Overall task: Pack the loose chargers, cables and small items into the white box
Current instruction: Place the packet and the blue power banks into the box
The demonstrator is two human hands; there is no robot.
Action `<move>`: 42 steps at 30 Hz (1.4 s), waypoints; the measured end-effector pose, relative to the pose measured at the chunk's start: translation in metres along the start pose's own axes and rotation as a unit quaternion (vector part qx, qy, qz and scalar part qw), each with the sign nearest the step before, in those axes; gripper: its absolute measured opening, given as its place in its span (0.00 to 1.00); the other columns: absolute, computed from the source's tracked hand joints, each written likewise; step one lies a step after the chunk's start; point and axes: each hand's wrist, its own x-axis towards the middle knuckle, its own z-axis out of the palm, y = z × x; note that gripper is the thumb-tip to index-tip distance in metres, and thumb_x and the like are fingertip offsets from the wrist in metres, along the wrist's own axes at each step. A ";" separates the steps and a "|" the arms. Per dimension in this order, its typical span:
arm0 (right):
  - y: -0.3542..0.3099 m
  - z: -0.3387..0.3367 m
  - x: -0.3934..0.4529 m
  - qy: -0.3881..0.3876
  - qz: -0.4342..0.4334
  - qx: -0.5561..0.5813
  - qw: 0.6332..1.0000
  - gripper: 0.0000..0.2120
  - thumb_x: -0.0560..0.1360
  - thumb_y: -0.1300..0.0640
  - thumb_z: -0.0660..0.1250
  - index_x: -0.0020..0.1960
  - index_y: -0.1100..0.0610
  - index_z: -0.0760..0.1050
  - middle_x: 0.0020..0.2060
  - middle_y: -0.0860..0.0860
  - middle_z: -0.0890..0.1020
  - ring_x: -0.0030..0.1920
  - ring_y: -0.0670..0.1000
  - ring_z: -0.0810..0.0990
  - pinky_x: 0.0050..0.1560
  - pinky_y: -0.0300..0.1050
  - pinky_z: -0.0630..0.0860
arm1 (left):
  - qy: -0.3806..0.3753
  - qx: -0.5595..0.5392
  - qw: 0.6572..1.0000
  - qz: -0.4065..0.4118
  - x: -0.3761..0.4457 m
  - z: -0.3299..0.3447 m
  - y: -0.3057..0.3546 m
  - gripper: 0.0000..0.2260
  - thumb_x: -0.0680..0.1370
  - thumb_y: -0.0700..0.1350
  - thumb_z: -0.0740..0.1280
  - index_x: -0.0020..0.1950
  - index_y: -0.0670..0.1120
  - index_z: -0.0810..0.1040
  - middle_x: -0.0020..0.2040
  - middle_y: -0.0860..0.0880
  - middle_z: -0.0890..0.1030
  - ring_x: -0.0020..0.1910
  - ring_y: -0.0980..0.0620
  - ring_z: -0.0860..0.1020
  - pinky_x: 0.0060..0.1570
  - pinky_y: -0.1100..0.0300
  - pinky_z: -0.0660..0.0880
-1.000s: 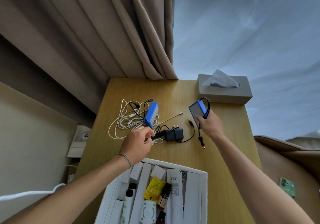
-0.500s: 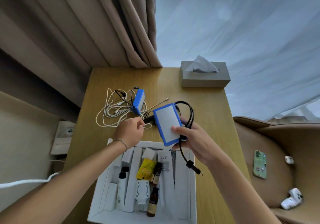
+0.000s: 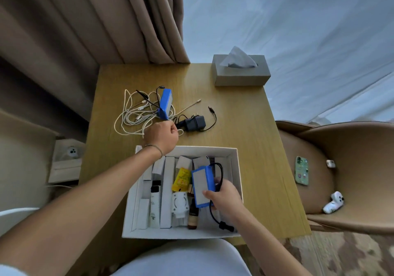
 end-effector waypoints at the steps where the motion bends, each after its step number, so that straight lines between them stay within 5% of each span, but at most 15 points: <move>1: 0.003 0.003 0.000 0.012 0.004 -0.014 1.000 0.09 0.77 0.56 0.72 0.52 0.47 0.74 0.47 0.47 0.83 0.46 0.49 0.84 0.50 0.53 0.84 | 0.003 0.003 1.000 0.003 0.000 0.000 0.000 0.10 0.78 0.46 0.59 0.47 0.50 0.81 0.42 0.47 0.82 0.39 0.45 0.77 0.38 0.56 0.73; 3: 0.007 0.008 -0.002 0.047 0.007 -0.031 0.998 0.11 0.77 0.56 0.72 0.57 0.51 0.74 0.47 0.48 0.83 0.45 0.48 0.83 0.47 0.48 0.84 | 0.007 0.007 1.000 0.005 0.000 0.001 0.000 0.11 0.79 0.46 0.59 0.48 0.50 0.81 0.41 0.47 0.82 0.38 0.45 0.77 0.38 0.56 0.73; 6: 0.008 0.012 -0.006 0.089 -0.005 -0.047 0.995 0.31 0.77 0.58 0.72 0.75 0.52 0.62 0.47 0.44 0.78 0.41 0.41 0.79 0.35 0.31 0.75 | 0.003 0.010 1.000 0.010 0.001 0.002 -0.002 0.11 0.79 0.47 0.58 0.49 0.50 0.81 0.41 0.47 0.82 0.39 0.45 0.78 0.38 0.55 0.75; 9: 0.005 0.015 -0.013 0.076 0.005 -0.076 0.994 0.51 0.74 0.57 0.75 0.81 0.46 0.40 0.47 0.47 0.81 0.43 0.46 0.82 0.40 0.40 0.79 | 0.001 0.012 1.000 0.019 0.001 0.004 -0.004 0.11 0.80 0.48 0.58 0.49 0.49 0.80 0.41 0.47 0.82 0.37 0.45 0.77 0.36 0.57 0.71; 11: 0.000 0.014 -0.017 0.080 -0.003 -0.103 0.991 0.55 0.73 0.56 0.76 0.81 0.45 0.37 0.57 0.52 0.82 0.52 0.51 0.83 0.51 0.48 0.82 | -0.005 0.006 1.000 0.024 0.002 0.005 -0.005 0.11 0.80 0.48 0.58 0.49 0.49 0.80 0.41 0.46 0.82 0.37 0.46 0.77 0.36 0.57 0.69; 13: -0.002 0.010 -0.019 0.098 -0.034 -0.162 0.981 0.48 0.75 0.54 0.74 0.82 0.49 0.43 0.71 0.54 0.73 0.69 0.54 0.74 0.66 0.51 0.74 | -0.009 0.009 0.999 0.037 0.001 0.003 -0.005 0.11 0.80 0.47 0.58 0.49 0.48 0.80 0.42 0.46 0.82 0.38 0.45 0.77 0.36 0.57 0.71; 15: -0.007 0.008 -0.022 0.127 -0.080 -0.211 0.966 0.35 0.77 0.53 0.70 0.80 0.51 0.59 0.75 0.51 0.67 0.75 0.53 0.65 0.72 0.48 0.66 | 0.007 0.054 0.995 0.082 0.003 -0.001 -0.003 0.09 0.79 0.46 0.60 0.48 0.47 0.79 0.42 0.44 0.82 0.40 0.44 0.79 0.37 0.54 0.74; 17: -0.016 0.007 -0.023 0.191 -0.153 -0.214 0.946 0.21 0.77 0.55 0.69 0.69 0.49 0.74 0.64 0.46 0.75 0.68 0.49 0.69 0.65 0.37 0.65 | 0.025 0.103 0.985 0.139 0.011 -0.008 0.003 0.06 0.77 0.45 0.62 0.48 0.46 0.78 0.42 0.45 0.81 0.43 0.44 0.79 0.39 0.52 0.77; 20: -0.036 0.008 -0.020 0.234 -0.237 -0.188 0.924 0.08 0.77 0.59 0.68 0.53 0.48 0.81 0.46 0.40 0.79 0.51 0.43 0.74 0.50 0.33 0.69 | 0.027 0.151 0.971 0.181 0.037 -0.019 0.016 0.04 0.76 0.41 0.63 0.48 0.44 0.76 0.44 0.44 0.78 0.46 0.44 0.78 0.39 0.53 0.76; 28: -0.049 0.014 0.005 0.146 -0.253 -0.120 0.949 0.08 0.79 0.60 0.67 0.47 0.50 0.82 0.40 0.41 0.82 0.44 0.43 0.79 0.47 0.45 0.80 | -0.012 0.214 0.971 0.106 0.100 -0.021 0.009 0.11 0.76 0.39 0.61 0.58 0.43 0.71 0.50 0.39 0.79 0.48 0.40 0.78 0.40 0.51 0.72; 32: -0.039 0.017 0.004 0.140 -0.257 -0.098 0.951 0.10 0.77 0.62 0.66 0.46 0.49 0.82 0.38 0.38 0.81 0.43 0.43 0.79 0.44 0.42 0.78 | -0.059 0.268 0.962 0.019 0.119 -0.005 0.002 0.28 0.79 0.47 0.64 0.76 0.46 0.58 0.55 0.38 0.79 0.50 0.41 0.79 0.44 0.50 0.74; 35: -0.033 0.018 -0.001 0.124 -0.251 -0.103 0.954 0.09 0.78 0.61 0.66 0.48 0.49 0.83 0.39 0.36 0.80 0.44 0.41 0.78 0.45 0.38 0.77 | -0.108 0.213 0.968 -0.069 0.130 0.005 -0.011 0.41 0.78 0.54 0.69 0.80 0.49 0.45 0.61 0.36 0.76 0.55 0.39 0.78 0.51 0.47 0.75; 42: -0.022 0.012 -0.006 0.116 -0.233 -0.082 0.962 0.09 0.78 0.61 0.67 0.47 0.50 0.83 0.37 0.36 0.80 0.44 0.40 0.79 0.43 0.33 0.75 | -0.097 0.118 0.975 -0.161 0.138 0.028 -0.020 0.40 0.73 0.59 0.71 0.76 0.47 0.53 0.64 0.36 0.71 0.58 0.36 0.75 0.52 0.46 0.72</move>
